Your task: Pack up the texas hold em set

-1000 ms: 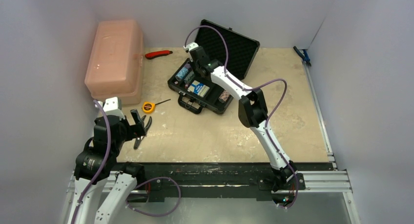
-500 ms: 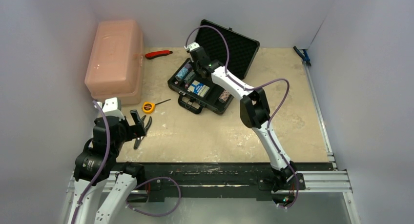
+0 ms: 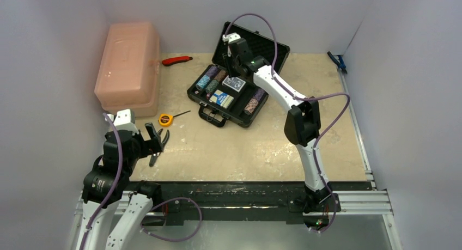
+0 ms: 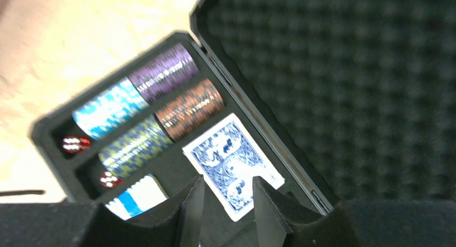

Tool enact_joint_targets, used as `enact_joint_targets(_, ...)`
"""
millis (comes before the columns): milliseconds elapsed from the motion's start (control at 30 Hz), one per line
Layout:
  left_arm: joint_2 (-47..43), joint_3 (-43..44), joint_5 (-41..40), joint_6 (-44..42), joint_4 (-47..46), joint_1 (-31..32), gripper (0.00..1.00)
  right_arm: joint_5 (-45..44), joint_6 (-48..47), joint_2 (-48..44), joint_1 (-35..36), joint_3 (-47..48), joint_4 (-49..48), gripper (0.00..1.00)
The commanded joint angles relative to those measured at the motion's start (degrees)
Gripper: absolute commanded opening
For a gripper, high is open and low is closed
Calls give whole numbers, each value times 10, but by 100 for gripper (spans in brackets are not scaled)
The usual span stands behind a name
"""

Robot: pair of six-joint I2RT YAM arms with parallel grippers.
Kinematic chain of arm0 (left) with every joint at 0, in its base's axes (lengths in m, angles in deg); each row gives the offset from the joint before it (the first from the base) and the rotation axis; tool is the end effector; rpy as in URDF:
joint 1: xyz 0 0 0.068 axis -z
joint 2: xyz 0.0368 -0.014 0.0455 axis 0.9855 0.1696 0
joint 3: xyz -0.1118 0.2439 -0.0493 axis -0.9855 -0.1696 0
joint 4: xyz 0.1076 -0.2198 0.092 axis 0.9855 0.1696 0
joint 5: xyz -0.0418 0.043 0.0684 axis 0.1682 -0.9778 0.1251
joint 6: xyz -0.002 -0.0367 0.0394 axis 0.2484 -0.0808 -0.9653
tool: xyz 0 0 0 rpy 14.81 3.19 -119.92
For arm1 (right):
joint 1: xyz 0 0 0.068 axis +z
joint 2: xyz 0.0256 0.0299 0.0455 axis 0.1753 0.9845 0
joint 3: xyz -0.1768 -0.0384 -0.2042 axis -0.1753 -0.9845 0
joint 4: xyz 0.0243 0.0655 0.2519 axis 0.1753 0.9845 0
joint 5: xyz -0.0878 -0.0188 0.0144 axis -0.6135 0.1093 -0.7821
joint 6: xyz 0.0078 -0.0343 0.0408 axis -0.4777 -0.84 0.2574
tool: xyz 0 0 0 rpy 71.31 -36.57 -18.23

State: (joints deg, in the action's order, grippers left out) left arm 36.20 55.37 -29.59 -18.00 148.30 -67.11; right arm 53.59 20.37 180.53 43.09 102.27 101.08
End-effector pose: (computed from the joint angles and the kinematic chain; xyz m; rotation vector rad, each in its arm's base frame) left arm 0.0657 -0.0051 0.3337 -0.3449 2.0760 -0.0760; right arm 0.4438 0.2793 0.2885 -0.4365 2.1747 0.1264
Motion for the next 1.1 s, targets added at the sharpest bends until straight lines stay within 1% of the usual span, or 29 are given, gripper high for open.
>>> enact_joint_targets(0,-6,-1,4,-7,-22,-6,100,23,29,-35,5,25,-40,42)
enact_joint_targets(100,-6,-1,4,-7,-21,-6,100,38,38,-16,2,28,-41,40)
enact_joint_targets(200,-7,-1,4,-8,-22,-6,100,68,52,8,-5,-7,-61,37)
enact_joint_targets(367,-7,-2,3,-7,-21,-6,100,81,64,47,-9,-99,-92,34)
enact_joint_targets(467,-7,-2,3,-7,-22,-6,100,77,72,67,-10,-136,-80,32)
enact_joint_targets(600,-5,-1,6,-8,-22,-6,100,69,74,60,-11,-181,-85,32)
enact_joint_targets(733,-4,-1,7,-9,-23,-6,100,63,67,41,-10,-179,-80,32)
enact_joint_targets(900,-7,-1,4,-7,-21,-6,100,59,62,12,-10,-140,-61,36)
enact_joint_targets(967,-9,-1,4,-7,-22,-5,100,61,61,-6,-10,-126,-59,40)
enact_joint_targets(1067,-8,-2,4,-7,-21,-6,100,68,61,-39,-10,-114,-63,49)
